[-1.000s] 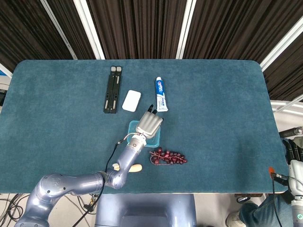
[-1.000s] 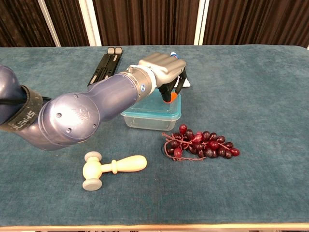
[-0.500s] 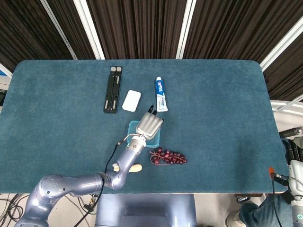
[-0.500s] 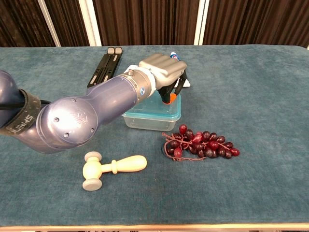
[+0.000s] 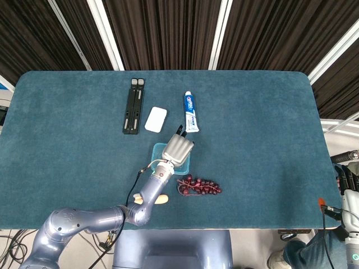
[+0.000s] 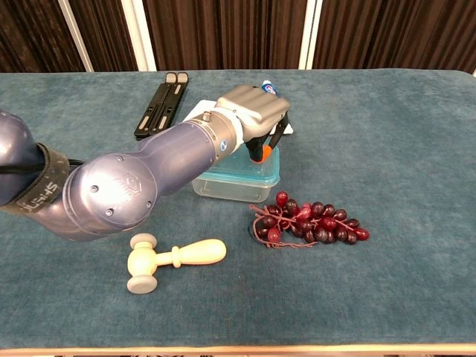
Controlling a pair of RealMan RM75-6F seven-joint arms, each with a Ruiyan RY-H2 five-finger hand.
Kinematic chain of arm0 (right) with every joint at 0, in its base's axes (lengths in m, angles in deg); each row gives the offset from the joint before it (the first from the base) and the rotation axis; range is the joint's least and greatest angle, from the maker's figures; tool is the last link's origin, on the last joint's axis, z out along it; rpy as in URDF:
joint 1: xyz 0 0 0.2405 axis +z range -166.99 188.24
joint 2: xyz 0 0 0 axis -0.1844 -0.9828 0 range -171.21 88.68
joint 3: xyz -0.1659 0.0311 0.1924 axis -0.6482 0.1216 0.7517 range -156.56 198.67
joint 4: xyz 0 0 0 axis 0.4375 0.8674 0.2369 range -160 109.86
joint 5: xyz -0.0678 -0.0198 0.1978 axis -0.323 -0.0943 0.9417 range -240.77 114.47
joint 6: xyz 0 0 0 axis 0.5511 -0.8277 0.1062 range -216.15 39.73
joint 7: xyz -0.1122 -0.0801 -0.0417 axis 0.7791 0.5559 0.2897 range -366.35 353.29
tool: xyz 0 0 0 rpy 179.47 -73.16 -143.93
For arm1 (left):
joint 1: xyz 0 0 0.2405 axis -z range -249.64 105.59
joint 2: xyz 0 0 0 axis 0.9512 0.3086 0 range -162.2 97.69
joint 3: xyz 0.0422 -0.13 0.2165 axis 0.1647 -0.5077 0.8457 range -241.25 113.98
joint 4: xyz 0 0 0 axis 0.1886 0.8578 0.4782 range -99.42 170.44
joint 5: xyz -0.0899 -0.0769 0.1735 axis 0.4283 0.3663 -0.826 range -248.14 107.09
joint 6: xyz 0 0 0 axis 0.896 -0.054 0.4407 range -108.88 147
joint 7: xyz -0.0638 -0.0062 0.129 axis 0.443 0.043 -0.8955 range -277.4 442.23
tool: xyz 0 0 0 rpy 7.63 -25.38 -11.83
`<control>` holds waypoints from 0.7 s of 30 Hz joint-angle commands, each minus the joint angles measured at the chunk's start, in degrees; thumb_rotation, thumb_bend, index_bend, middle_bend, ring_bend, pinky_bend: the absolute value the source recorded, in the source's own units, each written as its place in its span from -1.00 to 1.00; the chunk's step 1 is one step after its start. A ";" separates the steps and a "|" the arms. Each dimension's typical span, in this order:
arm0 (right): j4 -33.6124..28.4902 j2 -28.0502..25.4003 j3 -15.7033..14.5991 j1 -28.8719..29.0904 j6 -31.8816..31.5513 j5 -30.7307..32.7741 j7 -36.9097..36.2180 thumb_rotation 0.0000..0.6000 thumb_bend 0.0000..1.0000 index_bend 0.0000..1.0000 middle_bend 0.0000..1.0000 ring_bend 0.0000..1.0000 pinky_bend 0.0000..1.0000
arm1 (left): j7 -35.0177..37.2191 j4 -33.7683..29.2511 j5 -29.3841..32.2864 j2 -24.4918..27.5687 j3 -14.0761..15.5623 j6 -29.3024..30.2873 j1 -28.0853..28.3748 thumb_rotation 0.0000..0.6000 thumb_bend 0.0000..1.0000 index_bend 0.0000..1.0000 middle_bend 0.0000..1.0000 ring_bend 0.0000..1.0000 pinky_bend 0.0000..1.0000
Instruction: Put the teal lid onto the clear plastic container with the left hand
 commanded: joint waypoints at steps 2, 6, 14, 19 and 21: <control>0.01 0.00 -0.02 -0.01 -0.01 -0.06 -0.02 1.00 -0.29 -1.00 -1.00 -1.00 -1.00 | 1.05 -3.13 -2.43 1.73 -1.49 2.91 -0.08 1.00 0.09 0.31 0.13 -0.54 -0.81; 0.05 0.03 -0.08 0.02 0.10 -0.05 0.04 1.00 -0.29 -1.00 -1.00 -1.00 -1.00 | 1.34 -7.84 -5.40 4.37 -1.93 6.50 -0.89 1.00 0.09 0.31 0.12 -0.54 -0.81; 0.05 0.12 0.02 0.04 0.03 0.19 0.32 1.00 -0.29 -1.00 -1.00 -1.00 -1.00 | 0.62 -20.87 -6.01 10.03 -1.08 9.27 -3.84 1.00 0.09 0.33 0.12 -0.54 -0.81; 0.01 0.15 0.02 0.03 0.03 0.30 0.45 1.00 -0.29 -1.00 -1.00 -1.00 -1.00 | -2.57 -27.38 -5.19 12.78 2.88 8.76 -5.17 1.00 0.09 0.33 0.13 -0.54 -0.82; 0.03 0.15 -0.01 0.02 -0.04 0.15 0.44 1.00 -0.29 -1.00 -1.00 -1.00 -1.00 | -4.10 -28.99 -4.12 13.31 3.95 8.56 -5.26 1.00 0.09 0.33 0.13 -0.54 -0.82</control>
